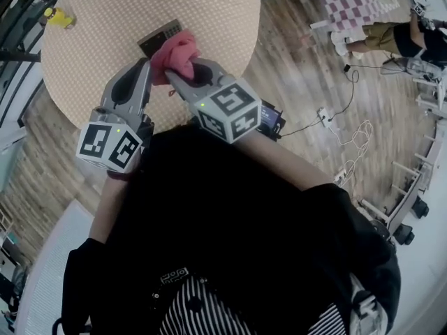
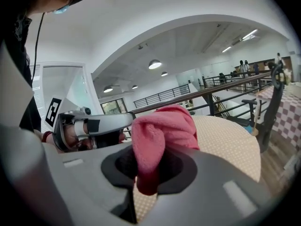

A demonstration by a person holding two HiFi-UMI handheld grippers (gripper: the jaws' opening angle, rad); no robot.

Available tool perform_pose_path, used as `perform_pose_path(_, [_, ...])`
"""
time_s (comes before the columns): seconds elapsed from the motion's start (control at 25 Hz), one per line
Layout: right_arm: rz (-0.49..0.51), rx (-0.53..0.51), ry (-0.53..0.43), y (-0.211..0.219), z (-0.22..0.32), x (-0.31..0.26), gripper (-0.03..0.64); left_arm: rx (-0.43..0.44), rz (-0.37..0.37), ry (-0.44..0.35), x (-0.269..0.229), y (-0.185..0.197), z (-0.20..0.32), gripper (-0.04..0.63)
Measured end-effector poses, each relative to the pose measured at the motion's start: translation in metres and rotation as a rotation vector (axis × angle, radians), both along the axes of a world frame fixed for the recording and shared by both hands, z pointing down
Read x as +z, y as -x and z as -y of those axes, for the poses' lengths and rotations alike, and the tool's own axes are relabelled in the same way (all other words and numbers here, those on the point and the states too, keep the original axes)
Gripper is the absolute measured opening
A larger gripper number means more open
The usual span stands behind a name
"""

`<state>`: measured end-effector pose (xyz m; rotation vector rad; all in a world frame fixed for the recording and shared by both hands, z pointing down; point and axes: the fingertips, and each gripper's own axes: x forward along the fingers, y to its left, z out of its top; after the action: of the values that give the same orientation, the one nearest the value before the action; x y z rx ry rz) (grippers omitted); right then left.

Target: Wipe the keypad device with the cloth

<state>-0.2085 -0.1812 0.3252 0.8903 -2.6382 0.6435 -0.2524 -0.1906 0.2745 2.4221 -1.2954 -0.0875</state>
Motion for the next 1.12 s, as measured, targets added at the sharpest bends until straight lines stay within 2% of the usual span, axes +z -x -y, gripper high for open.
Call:
perform_pose_path(0.24, [-0.059, 0.001, 0.019, 0.019, -0.016, 0.022, 0.075, 0.061, 0.004, 0.070, 0.034, 0.016, -0.007, -0.006])
perform_pose_path(0.48, [-0.100, -0.009, 0.023, 0.007, -0.007, 0.033, 0.075, 0.020, -0.058, 0.086, 0.047, 0.016, 0.014, -0.005])
perform_pose_path(0.72, [-0.069, -0.046, 0.034, 0.002, 0.016, 0.034, 0.075, -0.041, -0.020, 0.076, 0.042, 0.014, 0.034, -0.005])
perform_pose_path(1.0, [-0.045, -0.127, 0.078, 0.015, 0.047, 0.048, 0.074, -0.116, 0.013, 0.141, 0.059, 0.021, 0.064, 0.001])
perform_pose_path(1.12, [-0.039, -0.155, 0.098, 0.026, 0.054, 0.057, 0.075, -0.134, 0.006, 0.165, 0.068, 0.029, 0.070, 0.002])
